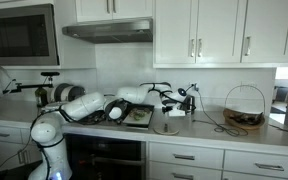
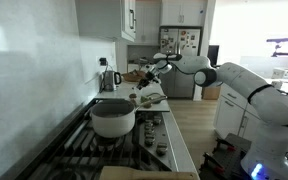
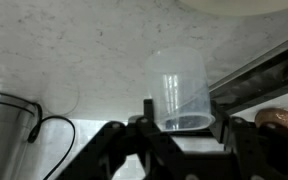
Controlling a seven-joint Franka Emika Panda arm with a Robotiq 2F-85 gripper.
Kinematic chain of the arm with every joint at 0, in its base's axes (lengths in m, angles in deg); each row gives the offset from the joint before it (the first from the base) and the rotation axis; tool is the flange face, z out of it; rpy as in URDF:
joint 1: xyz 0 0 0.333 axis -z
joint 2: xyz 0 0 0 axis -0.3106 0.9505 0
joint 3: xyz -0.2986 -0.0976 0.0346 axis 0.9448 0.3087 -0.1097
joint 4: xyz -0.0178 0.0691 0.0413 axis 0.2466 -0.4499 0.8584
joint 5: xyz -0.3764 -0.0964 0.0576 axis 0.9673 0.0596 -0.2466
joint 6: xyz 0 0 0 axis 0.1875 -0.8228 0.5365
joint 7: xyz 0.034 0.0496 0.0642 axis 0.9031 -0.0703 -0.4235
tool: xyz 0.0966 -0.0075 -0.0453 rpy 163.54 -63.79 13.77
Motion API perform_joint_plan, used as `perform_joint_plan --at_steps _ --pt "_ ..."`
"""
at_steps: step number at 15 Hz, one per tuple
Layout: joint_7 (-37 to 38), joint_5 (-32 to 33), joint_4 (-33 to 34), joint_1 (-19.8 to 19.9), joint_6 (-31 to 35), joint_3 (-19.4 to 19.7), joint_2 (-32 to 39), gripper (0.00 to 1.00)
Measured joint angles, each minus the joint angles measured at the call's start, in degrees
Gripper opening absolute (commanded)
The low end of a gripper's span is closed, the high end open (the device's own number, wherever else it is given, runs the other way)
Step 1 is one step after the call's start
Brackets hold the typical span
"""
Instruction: Pour the contents of the cup into the pot
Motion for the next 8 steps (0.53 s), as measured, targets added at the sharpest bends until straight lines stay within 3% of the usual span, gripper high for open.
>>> perform_joint_plan --at_steps 1,2,4,8 --pt "0.04 0.0 0.01 -0.03 0.0 0.0 0.01 0.64" --pt "0.07 0.0 0.04 -0.04 0.0 0.0 0.01 0.72" --pt "0.21 0.0 0.18 -0.05 0.0 -0.01 0.01 0.86" --pt "1.14 0.0 0.86 -0.05 0.0 -0.01 0.02 0.95"
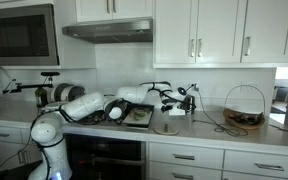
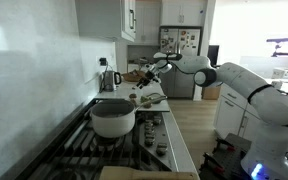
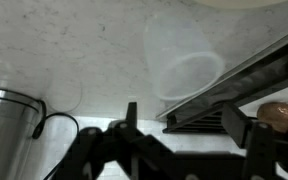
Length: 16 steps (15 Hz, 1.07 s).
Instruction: Pour the contents of the cup into the pot
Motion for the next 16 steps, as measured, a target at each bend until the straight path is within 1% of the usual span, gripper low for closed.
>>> perform_joint_plan --at_steps 1,9,14,15,16 --pt "0.03 0.0 0.2 0.0 0.0 0.0 0.0 0.92" --pt "0.1 0.0 1.03 0.0 0.0 -0.01 0.0 0.94" --pt "1.93 -0.02 2.31 0.04 -0.34 -0.05 -0.19 0.98" --pt "2.39 -0.03 2.71 0.11 -0.89 -0.06 -0.44 1.0" --pt "2.89 -0.03 3.11 0.2 -1.59 -0.06 -0.78 1.0"
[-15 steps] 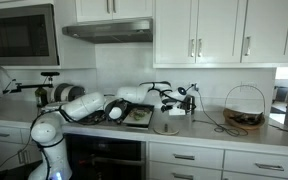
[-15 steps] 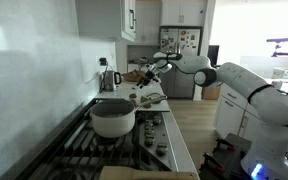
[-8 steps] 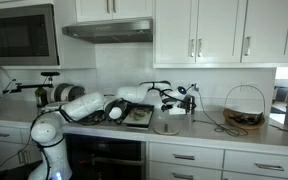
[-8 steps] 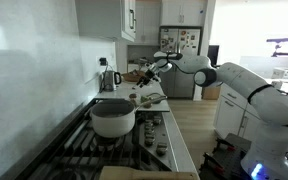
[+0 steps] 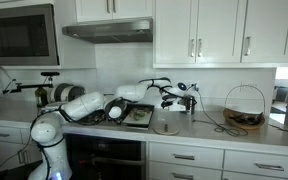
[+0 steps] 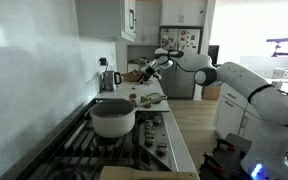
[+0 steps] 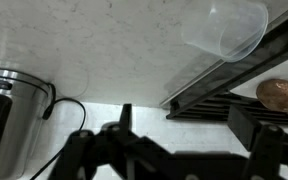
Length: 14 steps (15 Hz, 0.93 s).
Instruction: Pour the contents of the cup into the pot
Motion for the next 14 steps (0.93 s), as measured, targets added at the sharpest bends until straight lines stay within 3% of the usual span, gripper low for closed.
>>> perform_joint_plan --at_steps 5,14 --pt "2.82 0.03 0.93 0.97 -5.92 0.01 -3.59 1.0" --pt "12.79 1.78 1.02 3.13 -23.18 1.09 -9.86 1.0"
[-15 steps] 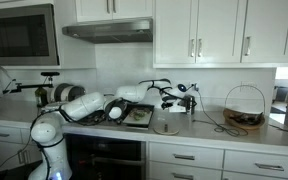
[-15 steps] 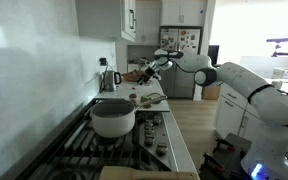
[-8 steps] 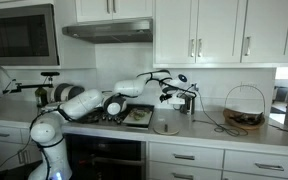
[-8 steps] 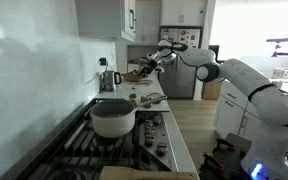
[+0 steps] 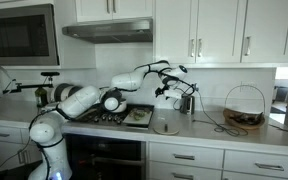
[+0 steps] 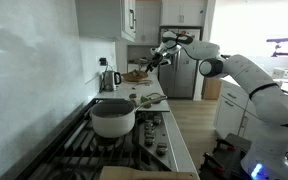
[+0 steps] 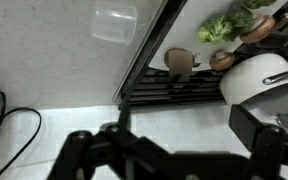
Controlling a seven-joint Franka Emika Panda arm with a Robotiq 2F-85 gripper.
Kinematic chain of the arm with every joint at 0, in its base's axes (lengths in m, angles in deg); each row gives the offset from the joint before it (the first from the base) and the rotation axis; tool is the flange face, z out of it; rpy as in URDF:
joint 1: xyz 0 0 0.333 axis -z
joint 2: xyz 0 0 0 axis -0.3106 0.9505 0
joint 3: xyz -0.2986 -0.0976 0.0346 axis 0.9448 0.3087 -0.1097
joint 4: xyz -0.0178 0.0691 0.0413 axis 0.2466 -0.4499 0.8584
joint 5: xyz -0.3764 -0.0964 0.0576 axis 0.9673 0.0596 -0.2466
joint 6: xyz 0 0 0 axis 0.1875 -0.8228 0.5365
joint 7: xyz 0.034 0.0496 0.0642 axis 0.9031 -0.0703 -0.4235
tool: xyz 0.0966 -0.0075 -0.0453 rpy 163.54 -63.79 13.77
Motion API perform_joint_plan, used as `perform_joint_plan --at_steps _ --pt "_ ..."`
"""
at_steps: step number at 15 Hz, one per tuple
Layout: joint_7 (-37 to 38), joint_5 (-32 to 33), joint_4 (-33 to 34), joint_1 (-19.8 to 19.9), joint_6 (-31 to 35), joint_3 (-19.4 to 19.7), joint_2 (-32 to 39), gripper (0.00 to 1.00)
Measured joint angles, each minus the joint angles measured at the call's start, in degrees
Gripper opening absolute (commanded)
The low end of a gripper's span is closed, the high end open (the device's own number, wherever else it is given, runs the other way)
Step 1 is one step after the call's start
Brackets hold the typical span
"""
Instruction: Pour the contents of the cup into the pot
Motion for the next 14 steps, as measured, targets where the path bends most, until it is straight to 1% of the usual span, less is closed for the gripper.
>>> perform_joint_plan --at_steps 1,2,14 --pt "1.33 0.53 0.0 0.15 -1.87 0.27 -0.75 1.0" --pt "1.49 0.56 0.01 0.23 -2.28 0.35 -1.18 1.0" --pt "1.25 0.54 -0.01 0.2 -2.21 0.34 -0.26 1.0"
